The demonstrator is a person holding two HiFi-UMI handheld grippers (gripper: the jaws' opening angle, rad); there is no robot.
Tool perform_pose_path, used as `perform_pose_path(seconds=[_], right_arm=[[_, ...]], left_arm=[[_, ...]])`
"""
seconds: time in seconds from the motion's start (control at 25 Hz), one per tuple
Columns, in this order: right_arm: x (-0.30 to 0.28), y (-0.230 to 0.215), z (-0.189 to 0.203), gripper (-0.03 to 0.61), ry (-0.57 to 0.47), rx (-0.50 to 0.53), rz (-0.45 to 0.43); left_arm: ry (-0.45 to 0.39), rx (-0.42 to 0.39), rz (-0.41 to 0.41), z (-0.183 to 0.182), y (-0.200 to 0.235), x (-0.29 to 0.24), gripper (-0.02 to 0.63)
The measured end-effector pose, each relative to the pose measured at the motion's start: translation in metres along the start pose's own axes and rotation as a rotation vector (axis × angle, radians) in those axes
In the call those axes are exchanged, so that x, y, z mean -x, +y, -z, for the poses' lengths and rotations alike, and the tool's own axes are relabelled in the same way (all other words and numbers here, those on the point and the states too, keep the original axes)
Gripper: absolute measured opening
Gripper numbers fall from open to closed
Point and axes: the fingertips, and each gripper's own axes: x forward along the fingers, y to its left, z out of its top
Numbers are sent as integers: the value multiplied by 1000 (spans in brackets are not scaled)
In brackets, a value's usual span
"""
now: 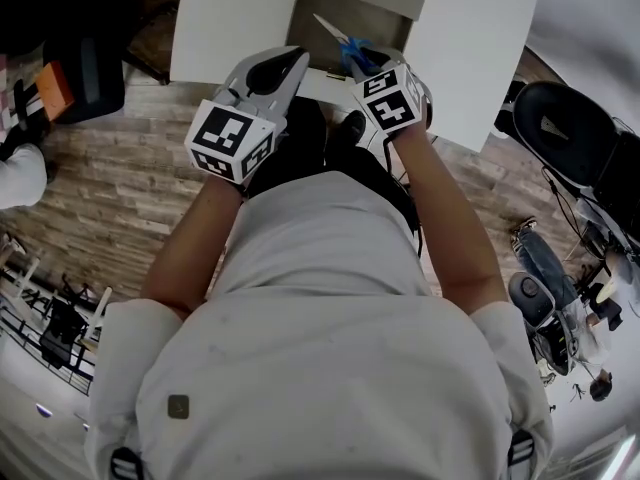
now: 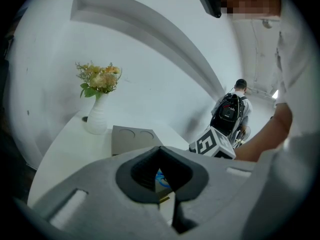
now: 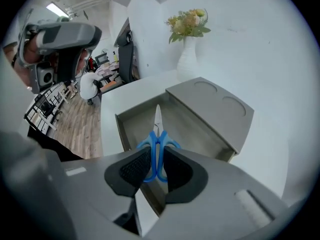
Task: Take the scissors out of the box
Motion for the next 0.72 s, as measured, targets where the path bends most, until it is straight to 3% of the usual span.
perform_pose_path(seconds=[0.4,0.72], right_arm=[[84,-13,19,100,-157,5,22],[140,-6,13,100,-296,0,28]], left_arm=[[-51,-56,-36,-12,-79,-1,0],[-96,-96,-59,-21,-111,11,0]])
